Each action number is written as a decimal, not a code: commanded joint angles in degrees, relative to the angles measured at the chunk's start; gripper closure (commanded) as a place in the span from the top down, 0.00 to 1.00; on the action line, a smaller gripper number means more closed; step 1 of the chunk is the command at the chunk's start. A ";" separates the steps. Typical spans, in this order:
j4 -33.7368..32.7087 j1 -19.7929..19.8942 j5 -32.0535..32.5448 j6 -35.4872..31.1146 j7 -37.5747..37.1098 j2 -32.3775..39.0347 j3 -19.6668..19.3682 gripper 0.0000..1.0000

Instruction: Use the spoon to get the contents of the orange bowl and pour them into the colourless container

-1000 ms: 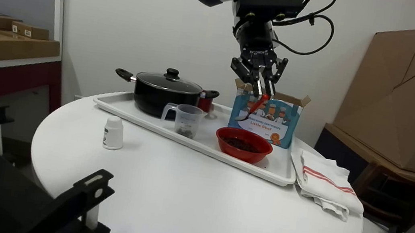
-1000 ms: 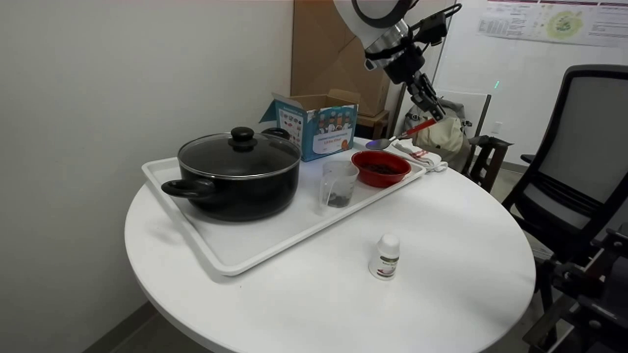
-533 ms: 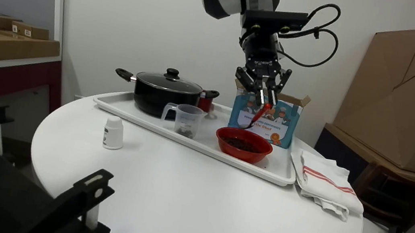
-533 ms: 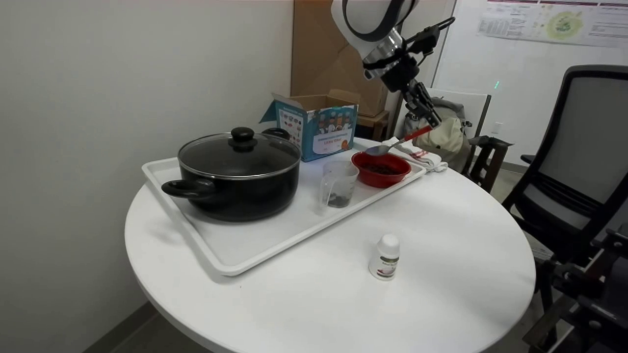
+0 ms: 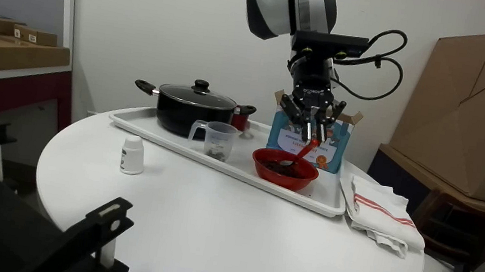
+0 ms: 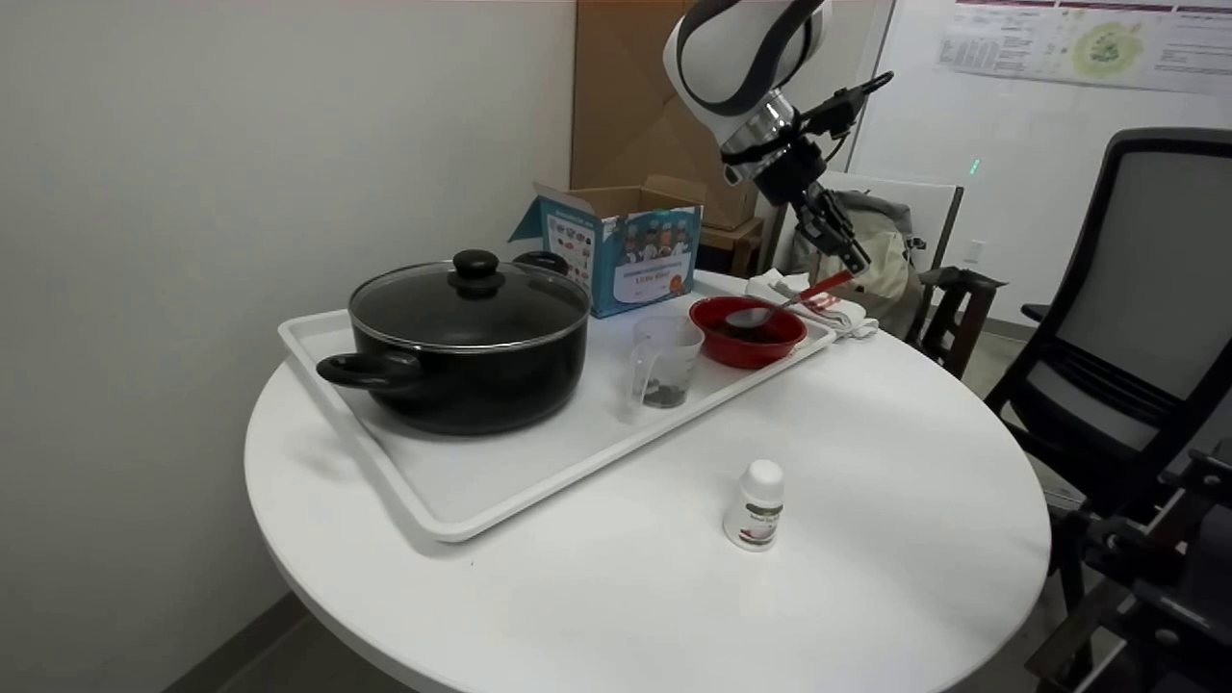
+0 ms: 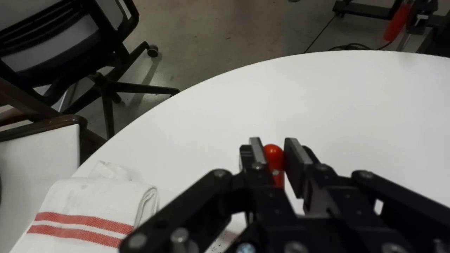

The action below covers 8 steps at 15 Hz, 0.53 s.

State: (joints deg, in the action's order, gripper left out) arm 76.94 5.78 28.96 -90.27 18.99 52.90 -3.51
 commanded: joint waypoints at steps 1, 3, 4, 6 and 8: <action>-4.77 0.19 -2.32 2.75 2.81 3.56 -0.11 0.09; -5.50 0.26 -2.71 2.81 3.29 4.50 -0.12 0.09; -5.74 0.36 -2.80 2.57 3.59 4.84 -0.10 0.09; -6.33 0.62 -3.01 2.06 4.02 5.49 -0.11 0.09; -6.97 0.91 -3.18 1.85 4.49 6.06 -0.15 0.09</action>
State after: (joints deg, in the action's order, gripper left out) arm 73.70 6.05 27.56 -90.00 21.10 56.90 -3.51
